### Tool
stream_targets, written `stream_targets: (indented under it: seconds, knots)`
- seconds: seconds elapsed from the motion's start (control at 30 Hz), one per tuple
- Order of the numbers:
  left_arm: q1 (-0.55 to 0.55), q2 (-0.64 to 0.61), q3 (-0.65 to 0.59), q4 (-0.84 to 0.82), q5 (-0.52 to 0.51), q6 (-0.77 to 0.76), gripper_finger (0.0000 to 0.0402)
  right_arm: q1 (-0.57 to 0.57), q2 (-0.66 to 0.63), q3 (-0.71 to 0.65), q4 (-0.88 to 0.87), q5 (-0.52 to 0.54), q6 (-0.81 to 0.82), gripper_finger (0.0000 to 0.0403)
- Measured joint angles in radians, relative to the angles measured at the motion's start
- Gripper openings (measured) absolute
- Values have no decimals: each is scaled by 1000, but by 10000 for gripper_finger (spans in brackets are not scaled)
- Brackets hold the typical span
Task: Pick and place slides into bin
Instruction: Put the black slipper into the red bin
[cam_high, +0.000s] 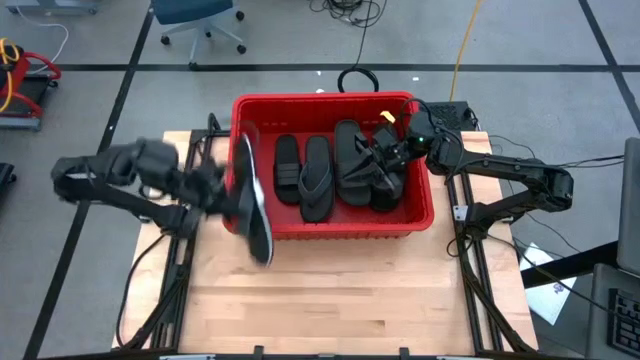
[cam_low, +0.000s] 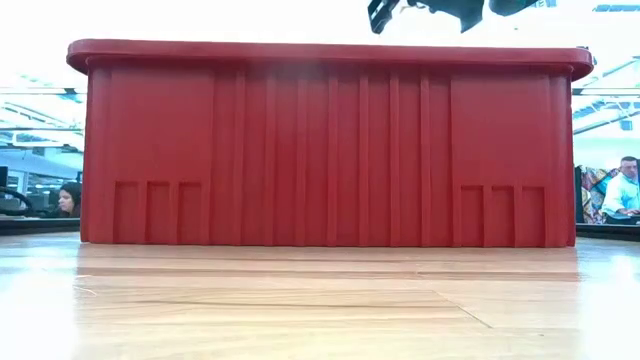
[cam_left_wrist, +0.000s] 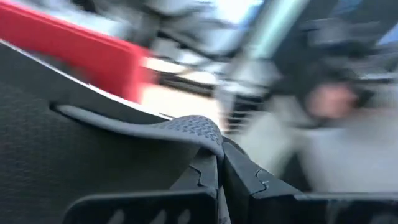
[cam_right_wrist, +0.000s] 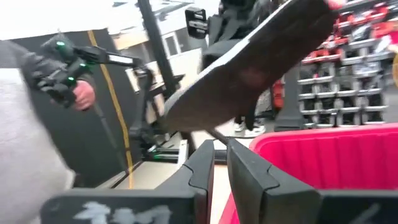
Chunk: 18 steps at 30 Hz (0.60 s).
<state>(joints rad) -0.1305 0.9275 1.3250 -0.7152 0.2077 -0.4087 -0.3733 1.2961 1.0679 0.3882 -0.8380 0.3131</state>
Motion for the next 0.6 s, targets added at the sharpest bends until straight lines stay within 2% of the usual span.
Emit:
stream_targets:
  seconds: [0.07, 0.13, 0.27, 0.4, 0.6]
  knots:
    - [114, 50, 86, -120, -65, 128, 1, 0, 0, 0, -2, 35, -11, 34]
    - [231, 108, 144, -220, -88, 241, 1, 0, 0, 0, -3, 75, -15, 34]
    - [432, 259, 184, -309, -6, 392, 0, 0, 0, 0, -3, 142, -14, 34]
    - [533, 402, 184, -336, 104, 517, 0, 0, 0, 0, -5, 160, -12, 34]
    - [616, 593, 184, -338, 102, 512, 0, 0, 0, 0, -5, 207, -18, 34]
